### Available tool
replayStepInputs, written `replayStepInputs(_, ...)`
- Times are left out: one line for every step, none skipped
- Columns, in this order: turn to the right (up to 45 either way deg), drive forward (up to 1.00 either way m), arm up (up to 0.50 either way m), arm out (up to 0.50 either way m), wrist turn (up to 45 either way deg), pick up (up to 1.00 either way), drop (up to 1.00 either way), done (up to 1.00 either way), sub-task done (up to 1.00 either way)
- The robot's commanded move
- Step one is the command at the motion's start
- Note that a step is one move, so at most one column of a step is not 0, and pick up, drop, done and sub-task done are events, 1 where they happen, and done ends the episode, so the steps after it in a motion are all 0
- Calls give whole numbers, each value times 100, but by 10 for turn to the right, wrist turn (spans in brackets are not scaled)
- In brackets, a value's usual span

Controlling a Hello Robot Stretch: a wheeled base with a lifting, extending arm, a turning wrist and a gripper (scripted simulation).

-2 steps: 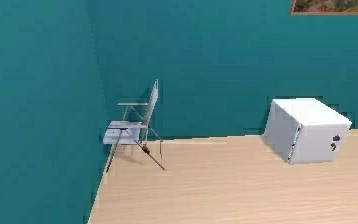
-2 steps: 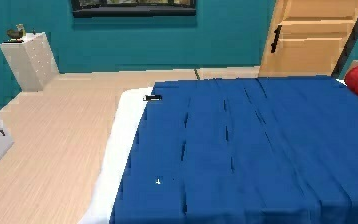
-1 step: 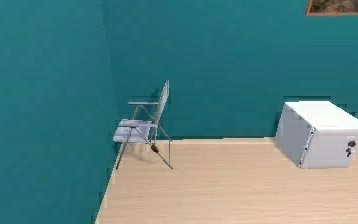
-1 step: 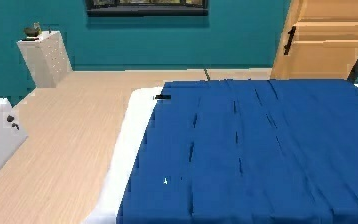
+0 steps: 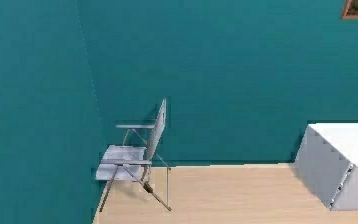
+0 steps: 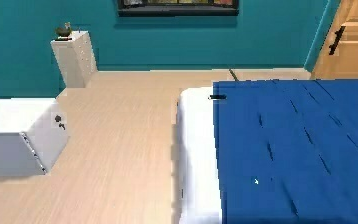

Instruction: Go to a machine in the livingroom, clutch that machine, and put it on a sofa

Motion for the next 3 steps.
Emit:
replayStepInputs(450,0,0,0,0,0,0,0,0)
replayStepInputs(30,0,0,0,0,0,0,0,0)
replayStepInputs(0,35,0,0,0,0,0,0,0)
